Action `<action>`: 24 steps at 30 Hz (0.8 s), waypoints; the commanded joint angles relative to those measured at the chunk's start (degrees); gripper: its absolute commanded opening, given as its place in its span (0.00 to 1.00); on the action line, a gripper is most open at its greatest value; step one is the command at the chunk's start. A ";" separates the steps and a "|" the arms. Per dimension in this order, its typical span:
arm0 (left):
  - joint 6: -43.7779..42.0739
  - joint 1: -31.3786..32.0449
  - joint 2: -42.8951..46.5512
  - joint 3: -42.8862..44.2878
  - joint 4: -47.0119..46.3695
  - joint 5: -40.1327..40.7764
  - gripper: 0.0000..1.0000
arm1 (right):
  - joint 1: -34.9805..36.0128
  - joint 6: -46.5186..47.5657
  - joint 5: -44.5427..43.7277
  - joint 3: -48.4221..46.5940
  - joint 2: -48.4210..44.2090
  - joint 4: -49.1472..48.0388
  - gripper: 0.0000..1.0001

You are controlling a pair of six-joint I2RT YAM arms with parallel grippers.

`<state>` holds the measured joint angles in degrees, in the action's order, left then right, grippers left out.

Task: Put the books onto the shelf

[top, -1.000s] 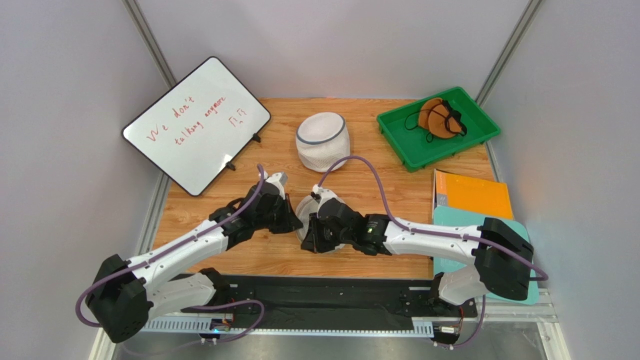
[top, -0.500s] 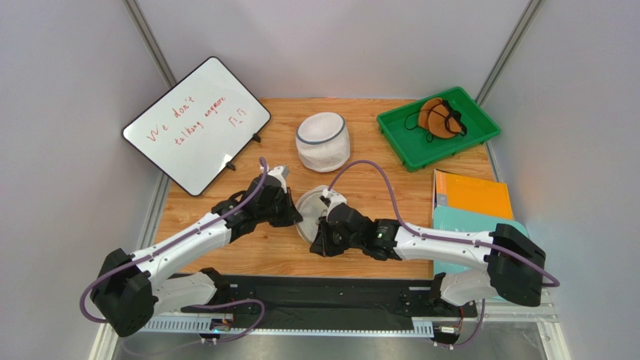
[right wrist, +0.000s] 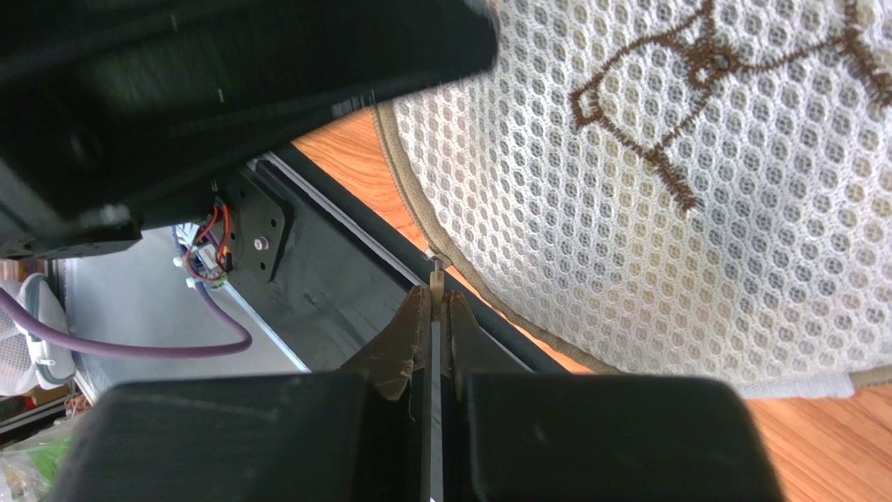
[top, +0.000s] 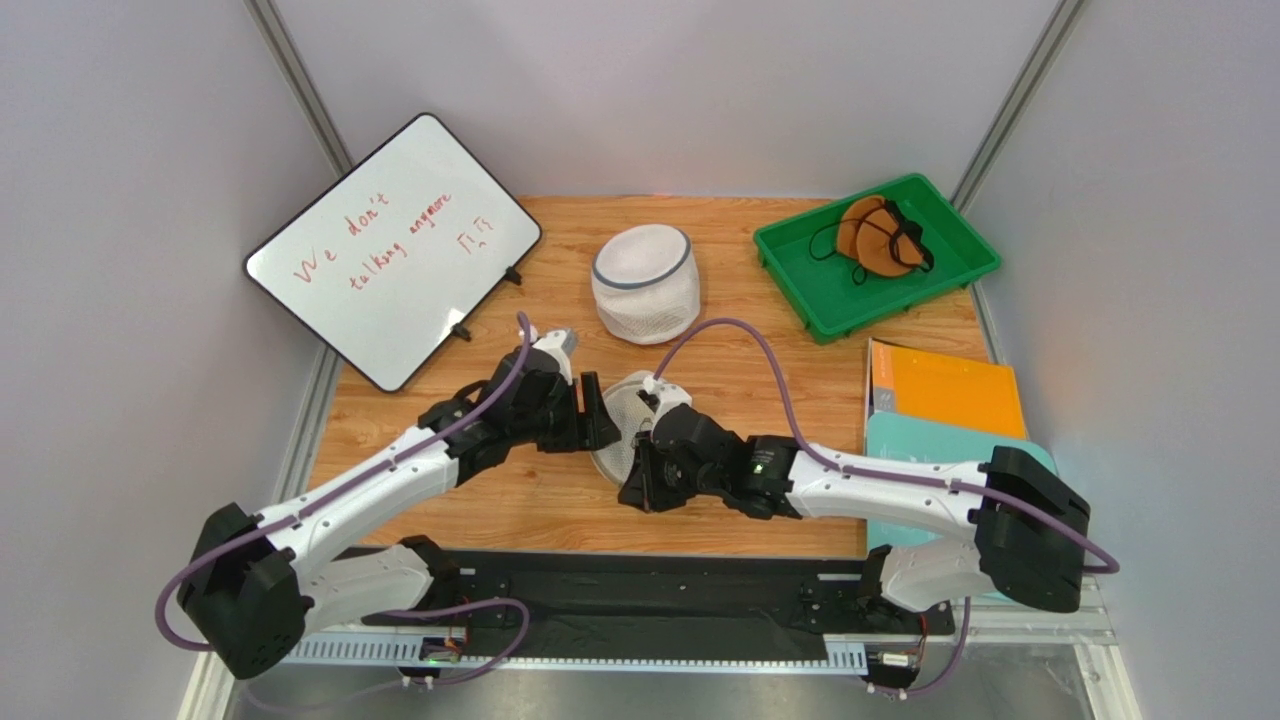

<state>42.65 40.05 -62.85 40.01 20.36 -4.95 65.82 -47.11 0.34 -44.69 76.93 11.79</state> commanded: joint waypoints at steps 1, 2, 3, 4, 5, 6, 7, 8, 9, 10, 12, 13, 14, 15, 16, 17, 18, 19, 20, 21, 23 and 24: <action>1.73 1.78 3.34 -1.69 0.03 0.12 0.71 | 0.18 0.97 0.01 -4.35 1.38 -1.16 0.00; 2.17 2.13 3.61 -2.21 0.12 0.38 0.70 | 0.18 1.06 0.10 -4.79 1.91 -1.42 0.00; 2.95 2.48 3.96 -3.17 0.03 0.38 0.70 | 0.18 1.14 0.19 -5.14 2.35 -1.59 0.00; 3.40 2.92 4.31 -3.70 0.03 0.55 0.70 | 0.18 1.23 0.36 -5.50 2.53 -1.68 0.00; 3.84 3.10 4.58 -4.23 -0.23 0.73 0.68 | 0.18 1.32 0.71 -6.28 3.14 -2.12 0.00; 4.62 3.28 4.75 -5.02 -0.23 0.73 0.68 | 0.18 1.41 0.89 -6.64 3.58 -2.30 0.00; 5.07 3.54 5.28 -5.38 -0.58 0.73 0.67 | 0.18 1.50 1.07 -7.08 3.84 -2.39 0.00; 5.33 3.80 5.54 -5.64 -0.67 0.82 0.65 | 0.18 1.58 1.42 -7.60 4.46 -2.56 0.00; 5.77 3.80 5.81 -5.99 -0.76 0.91 0.64 | 0.18 1.67 1.51 -7.96 4.81 -2.56 0.00; 5.95 4.07 6.16 -6.08 -0.76 1.08 0.63 | 0.18 1.76 1.77 -8.22 5.07 -2.65 0.00; 6.12 4.16 6.51 -6.26 -0.67 1.70 0.57 | 0.18 1.76 2.03 -8.75 5.69 -2.83 0.00; 6.30 4.16 6.69 -6.17 -0.67 2.31 0.54 | 0.18 1.85 2.30 -8.84 5.78 -2.91 0.00; 6.39 4.16 6.77 -6.17 -0.67 2.57 0.47 | 0.18 1.85 2.30 -8.93 5.95 -2.91 0.00; 6.39 4.16 6.60 -6.08 -0.67 2.93 0.42 | 0.18 1.85 2.38 -8.93 5.96 -2.91 0.00; 6.48 4.16 6.34 -6.00 -0.76 3.28 0.33 | 0.18 1.85 2.47 -8.84 5.87 -2.91 0.00; 6.48 4.16 6.25 -5.91 -0.85 3.45 0.29 | 0.18 1.76 2.47 -8.84 5.95 -2.91 0.00; 6.48 4.24 5.73 -5.65 -0.85 3.54 0.26 | 0.18 1.76 2.47 -8.58 5.87 -2.91 0.00; 6.39 4.16 5.29 -5.38 -0.76 3.89 0.22 | 0.18 1.76 2.47 -8.49 5.78 -2.91 0.00; 6.39 4.16 4.93 -5.21 -0.67 4.07 0.16 | 0.18 1.59 2.47 -8.40 5.61 -2.91 0.00; 6.30 4.16 4.23 -4.60 -0.59 4.25 0.13 | 0.18 1.67 2.47 -8.31 5.52 -2.91 0.00; 6.04 4.16 3.53 -4.06 -0.41 4.51 0.05 | 0.18 1.67 2.30 -8.05 5.34 -2.65 0.00; 6.04 4.16 3.00 -3.63 -0.32 4.51 0.04 | 0.18 1.67 2.30 -7.96 5.25 -2.65 0.00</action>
<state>49.10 44.01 -58.28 33.98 20.27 -2.37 65.82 -46.22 2.13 -51.18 82.78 11.27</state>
